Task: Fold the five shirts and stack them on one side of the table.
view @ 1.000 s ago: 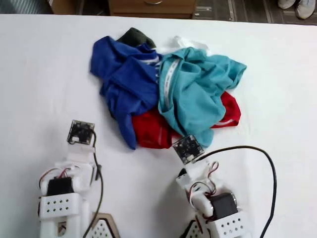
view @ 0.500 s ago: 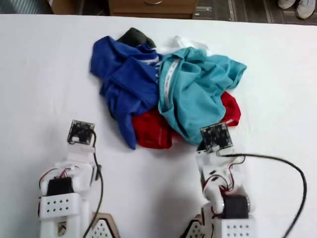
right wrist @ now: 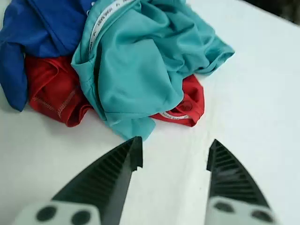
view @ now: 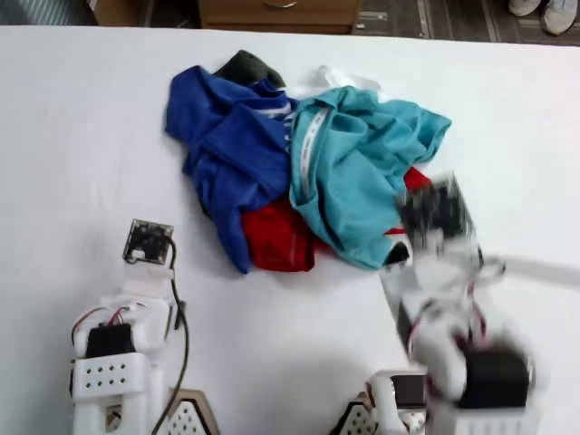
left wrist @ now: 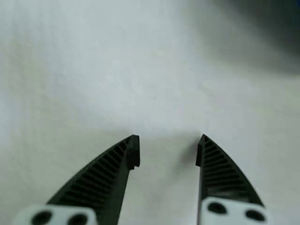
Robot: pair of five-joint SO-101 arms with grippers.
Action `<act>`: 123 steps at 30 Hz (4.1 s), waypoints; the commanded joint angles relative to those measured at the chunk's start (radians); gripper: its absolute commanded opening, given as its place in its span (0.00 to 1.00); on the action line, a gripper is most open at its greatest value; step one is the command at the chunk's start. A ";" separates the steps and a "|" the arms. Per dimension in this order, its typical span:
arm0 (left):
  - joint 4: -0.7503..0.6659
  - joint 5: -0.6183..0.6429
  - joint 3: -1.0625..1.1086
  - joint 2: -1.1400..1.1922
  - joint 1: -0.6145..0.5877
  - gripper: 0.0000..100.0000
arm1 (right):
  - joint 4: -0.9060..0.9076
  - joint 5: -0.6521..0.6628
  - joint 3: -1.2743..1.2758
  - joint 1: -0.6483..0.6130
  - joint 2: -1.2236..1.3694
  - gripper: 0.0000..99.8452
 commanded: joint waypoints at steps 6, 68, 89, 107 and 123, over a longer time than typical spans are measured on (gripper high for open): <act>-0.012 0.003 -0.001 -0.009 0.008 0.22 | 0.088 -0.018 -0.230 -0.001 0.189 0.23; 0.523 0.077 -2.483 2.291 0.465 0.29 | 0.087 0.322 -0.203 0.765 0.314 0.23; 0.783 0.032 -3.082 2.245 -0.288 0.02 | 0.085 0.315 -0.203 0.763 0.314 0.23; 0.783 -0.118 -3.027 1.901 -0.770 0.14 | 0.082 0.172 -0.203 0.407 0.314 0.23; 0.783 -0.041 -2.740 1.863 -0.044 0.31 | 0.067 0.175 -0.203 0.334 0.315 0.23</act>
